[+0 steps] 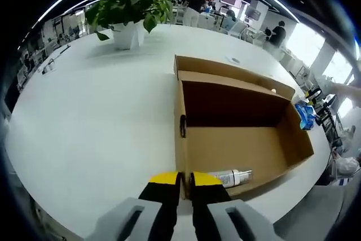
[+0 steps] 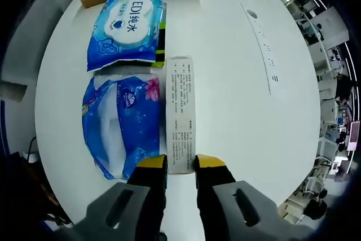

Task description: Operate the shoe box by opening the lid, removing the specified soft item, and placing it in the target area until the item is outside and the box remains undamaged.

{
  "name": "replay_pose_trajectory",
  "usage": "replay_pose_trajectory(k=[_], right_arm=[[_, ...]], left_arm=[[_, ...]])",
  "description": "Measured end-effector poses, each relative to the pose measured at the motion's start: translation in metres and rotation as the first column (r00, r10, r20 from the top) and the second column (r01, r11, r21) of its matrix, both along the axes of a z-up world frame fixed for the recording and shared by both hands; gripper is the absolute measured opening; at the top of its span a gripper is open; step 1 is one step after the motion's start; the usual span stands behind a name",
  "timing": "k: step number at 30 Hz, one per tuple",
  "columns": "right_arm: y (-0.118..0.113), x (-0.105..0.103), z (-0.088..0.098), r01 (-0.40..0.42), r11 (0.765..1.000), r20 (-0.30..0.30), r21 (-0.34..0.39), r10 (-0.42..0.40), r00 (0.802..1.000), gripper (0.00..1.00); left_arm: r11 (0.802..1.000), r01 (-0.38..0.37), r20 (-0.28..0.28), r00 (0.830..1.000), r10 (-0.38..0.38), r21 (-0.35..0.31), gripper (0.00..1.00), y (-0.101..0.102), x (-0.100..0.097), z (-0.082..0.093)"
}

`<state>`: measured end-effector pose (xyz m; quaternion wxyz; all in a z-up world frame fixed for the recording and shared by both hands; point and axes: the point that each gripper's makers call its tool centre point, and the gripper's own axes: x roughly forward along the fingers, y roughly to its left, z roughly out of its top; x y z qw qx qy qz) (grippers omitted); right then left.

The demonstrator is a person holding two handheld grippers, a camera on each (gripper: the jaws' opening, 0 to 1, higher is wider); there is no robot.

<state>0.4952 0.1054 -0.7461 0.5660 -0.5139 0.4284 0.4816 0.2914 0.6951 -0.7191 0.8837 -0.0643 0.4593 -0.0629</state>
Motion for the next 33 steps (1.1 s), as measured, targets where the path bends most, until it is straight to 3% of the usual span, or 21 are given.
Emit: replay_pose_trajectory(k=[9,13,20,24,28,33], right_arm=[[-0.003,0.008,0.003,0.024,1.000,0.052,-0.001,-0.023,0.998,0.20],[-0.004,0.006,0.010,0.039,0.999,0.093,0.019,-0.041,0.995,0.25],[-0.004,-0.004,0.029,0.130,0.988,0.162,0.086,-0.143,0.976,0.31],[-0.002,-0.015,0.038,0.173,0.977,0.173,0.126,-0.194,0.966,0.35],[0.005,-0.025,0.052,0.242,0.949,0.195,0.203,-0.282,0.939,0.43],[0.017,-0.038,0.073,0.313,0.896,0.217,0.314,-0.389,0.896,0.56]], left_arm=[[1.000,0.006,0.022,1.000,-0.006,0.004,0.08,0.001,0.002,0.001],[0.999,0.028,0.052,0.998,-0.030,0.029,0.19,0.002,0.001,0.005],[0.994,0.087,0.098,0.991,-0.094,0.068,0.21,0.003,0.001,0.018],[0.991,0.116,0.155,0.980,-0.125,0.066,0.27,0.001,0.007,0.032],[0.986,0.152,0.192,0.968,-0.161,0.063,0.30,-0.003,0.014,0.046],[0.952,0.286,0.172,0.938,-0.301,0.109,0.34,-0.014,0.019,0.055]])
